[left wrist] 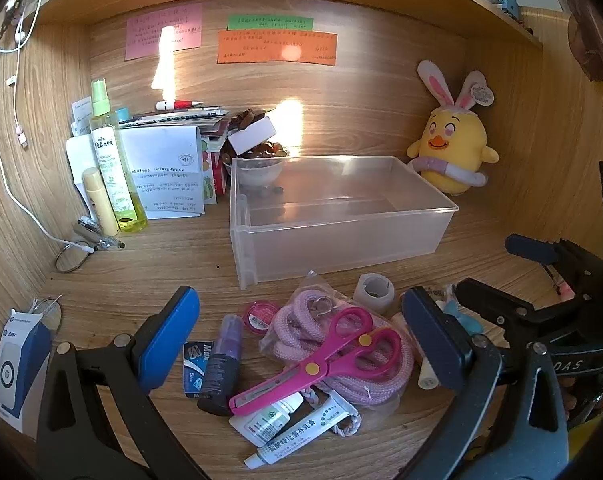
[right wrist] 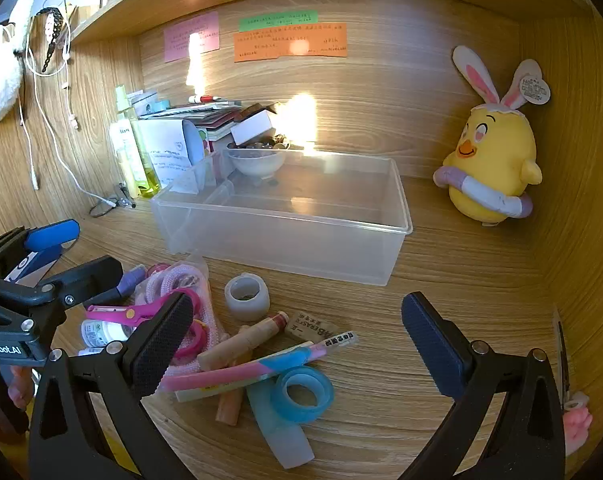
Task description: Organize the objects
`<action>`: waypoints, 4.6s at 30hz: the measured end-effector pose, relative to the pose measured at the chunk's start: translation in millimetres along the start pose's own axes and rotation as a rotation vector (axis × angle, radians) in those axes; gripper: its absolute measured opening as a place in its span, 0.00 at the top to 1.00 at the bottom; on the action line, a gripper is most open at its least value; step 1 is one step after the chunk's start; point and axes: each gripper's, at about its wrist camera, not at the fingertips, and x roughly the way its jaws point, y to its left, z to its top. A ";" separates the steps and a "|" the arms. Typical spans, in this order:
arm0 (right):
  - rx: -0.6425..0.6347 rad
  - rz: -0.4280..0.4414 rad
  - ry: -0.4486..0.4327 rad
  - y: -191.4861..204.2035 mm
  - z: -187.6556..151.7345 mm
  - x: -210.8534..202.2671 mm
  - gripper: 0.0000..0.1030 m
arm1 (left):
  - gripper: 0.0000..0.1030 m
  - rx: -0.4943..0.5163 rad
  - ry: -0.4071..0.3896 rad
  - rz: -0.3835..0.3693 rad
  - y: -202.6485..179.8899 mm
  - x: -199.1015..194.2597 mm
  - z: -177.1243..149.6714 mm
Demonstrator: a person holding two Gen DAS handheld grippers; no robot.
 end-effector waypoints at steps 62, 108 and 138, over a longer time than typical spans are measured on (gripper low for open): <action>0.002 0.014 0.004 7.3 2.8 -1.7 0.00 | 0.00 -0.043 0.026 -0.031 12.4 -3.2 -5.4; 0.097 0.107 0.214 -25.0 -49.0 22.3 0.43 | 0.56 -0.133 0.275 0.060 87.9 43.6 -53.7; 0.100 0.003 0.031 -57.9 9.1 7.0 0.65 | 0.74 -0.082 0.034 -0.024 81.2 20.2 35.0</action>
